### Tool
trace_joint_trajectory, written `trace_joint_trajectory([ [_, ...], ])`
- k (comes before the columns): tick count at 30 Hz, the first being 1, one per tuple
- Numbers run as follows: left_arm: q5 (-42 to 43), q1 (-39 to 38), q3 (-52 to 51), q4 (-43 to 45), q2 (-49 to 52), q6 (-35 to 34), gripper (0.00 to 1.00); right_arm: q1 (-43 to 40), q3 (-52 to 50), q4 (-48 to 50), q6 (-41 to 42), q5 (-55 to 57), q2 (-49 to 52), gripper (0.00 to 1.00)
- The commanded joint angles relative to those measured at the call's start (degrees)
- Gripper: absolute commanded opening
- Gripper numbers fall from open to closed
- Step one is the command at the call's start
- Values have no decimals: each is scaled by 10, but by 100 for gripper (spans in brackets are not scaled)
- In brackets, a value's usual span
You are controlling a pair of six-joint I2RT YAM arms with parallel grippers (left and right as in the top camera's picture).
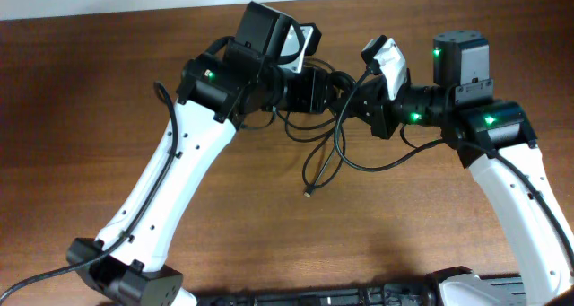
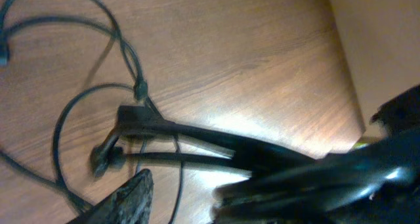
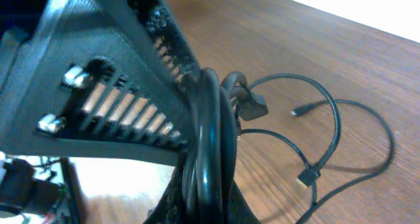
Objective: Untangle cables
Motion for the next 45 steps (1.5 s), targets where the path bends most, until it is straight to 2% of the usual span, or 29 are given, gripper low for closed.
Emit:
trace_joint_trajectory([
  [1, 7, -14, 10, 24, -14, -7, 46, 1, 4, 4, 13, -97, 0, 4],
  [3, 7, -14, 10, 27, -14, -7, 39, 1, 4, 4, 14, -114, 0, 4],
  [4, 7, -15, 10, 26, -14, -7, 31, 1, 4, 4, 14, -116, 0, 4],
  [7, 8, -16, 10, 27, -14, -7, 24, 1, 4, 9, 35, -116, 0, 4],
  [10, 8, -16, 10, 27, -14, -19, 12, 2, 4, 9, 35, -115, 0, 4],
  [12, 7, -15, 10, 27, -14, -19, 0, 2, 4, 8, 35, -97, 0, 4],
  [14, -11, -15, 10, 26, -14, -17, 0, 2, 4, 6, 35, -51, 0, 4],
  [15, -54, -15, 10, 23, -14, -17, 0, 2, 4, 3, 35, -31, 0, 6],
  [16, -113, -15, 10, 16, -14, -17, 0, 2, 4, -4, 35, -5, 0, 18],
  [19, -162, -15, 10, 9, -14, -17, 0, 2, 4, -27, 35, 47, 0, 27],
  [21, -201, -15, 10, -1, -14, -35, 0, 1, 4, -55, 34, 113, 0, 38],
  [22, -223, -15, 10, -13, -14, -49, 0, 1, 4, -71, 34, 150, 0, 38],
  [24, -241, -15, 10, -37, -14, -54, 0, 1, 4, -87, 34, 168, 0, 38],
  [28, -234, -17, 10, -40, -14, -129, 0, 1, 4, -75, 19, 89, 0, 38],
  [32, -213, -35, 10, -31, -14, -133, 0, 2, 4, -36, 19, 22, 0, 38],
  [33, -213, -50, 10, -25, -14, -133, 0, 2, 4, -30, 19, 19, 0, 29],
  [34, -213, -59, 10, -20, -14, -133, 0, 2, 4, -26, 19, 15, 0, 25],
  [39, -213, -79, 10, -10, -14, -134, 0, 2, 4, -24, 19, 16, 0, 20],
  [41, -216, -80, 10, -10, -14, -133, 0, 2, 4, -24, 19, 16, 0, 4],
  [45, -220, -80, 10, -9, -14, -136, 0, 2, 4, -29, 19, 15, 0, 4],
])
